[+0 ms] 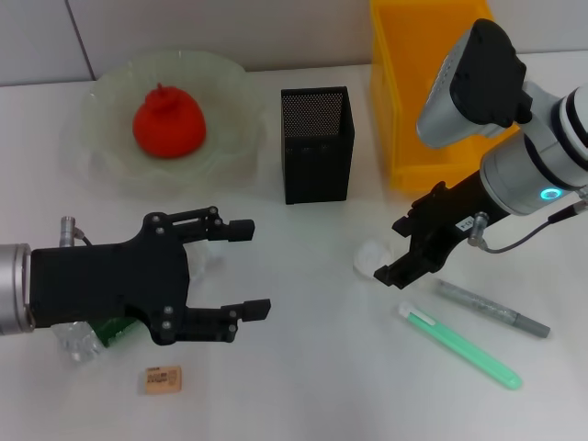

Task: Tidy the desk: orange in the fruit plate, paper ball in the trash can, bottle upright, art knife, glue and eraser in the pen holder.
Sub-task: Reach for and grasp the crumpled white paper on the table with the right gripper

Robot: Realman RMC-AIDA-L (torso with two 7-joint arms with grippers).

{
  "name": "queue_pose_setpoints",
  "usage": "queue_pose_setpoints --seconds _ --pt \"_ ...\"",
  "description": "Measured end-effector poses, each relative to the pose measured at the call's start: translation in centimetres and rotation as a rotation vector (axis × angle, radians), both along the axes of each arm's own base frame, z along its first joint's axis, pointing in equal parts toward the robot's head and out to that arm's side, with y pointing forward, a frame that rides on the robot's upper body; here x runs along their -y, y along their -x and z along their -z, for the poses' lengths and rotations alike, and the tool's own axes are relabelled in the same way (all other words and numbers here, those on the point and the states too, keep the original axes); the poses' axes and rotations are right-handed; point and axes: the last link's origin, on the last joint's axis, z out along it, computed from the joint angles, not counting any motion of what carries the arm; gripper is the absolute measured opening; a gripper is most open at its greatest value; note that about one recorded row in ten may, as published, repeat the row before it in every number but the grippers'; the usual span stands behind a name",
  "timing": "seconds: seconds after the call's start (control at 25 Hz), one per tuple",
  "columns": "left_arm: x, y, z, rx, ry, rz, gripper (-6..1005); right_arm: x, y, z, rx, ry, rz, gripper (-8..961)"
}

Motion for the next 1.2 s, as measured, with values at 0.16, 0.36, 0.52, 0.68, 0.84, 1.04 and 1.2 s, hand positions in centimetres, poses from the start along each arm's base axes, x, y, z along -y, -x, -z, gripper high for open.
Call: queue_pose_setpoints --seconds 0.16,0.36,0.52,0.68,0.84,1.04,1.2 --pt "0.0 -0.1 0.1 -0.001 0.004 0.002 784 -0.1 -0.1 0.1 0.0 -0.007 -0.001 693" --pt "0.0 -0.1 0.3 -0.006 0.008 0.009 783 -0.4 -0.4 0.3 -0.003 -0.023 0.002 686" --pt "0.0 -0.1 0.3 -0.009 0.006 0.008 783 -0.9 -0.9 0.7 -0.009 -0.043 0.01 681" --pt "0.0 -0.2 0.3 -0.01 0.004 0.009 782 -1.1 -1.0 0.9 -0.012 -0.046 0.012 676" --pt "0.0 -0.2 0.3 -0.011 0.004 0.011 782 -1.3 -1.1 1.4 -0.013 -0.041 0.012 671" --pt "-0.1 -0.2 0.3 -0.012 0.003 0.013 781 -1.4 -1.3 1.9 -0.01 -0.033 0.02 665" --pt "-0.1 -0.2 0.3 -0.012 0.003 0.012 781 -1.4 -1.3 2.3 -0.005 -0.03 0.015 660"
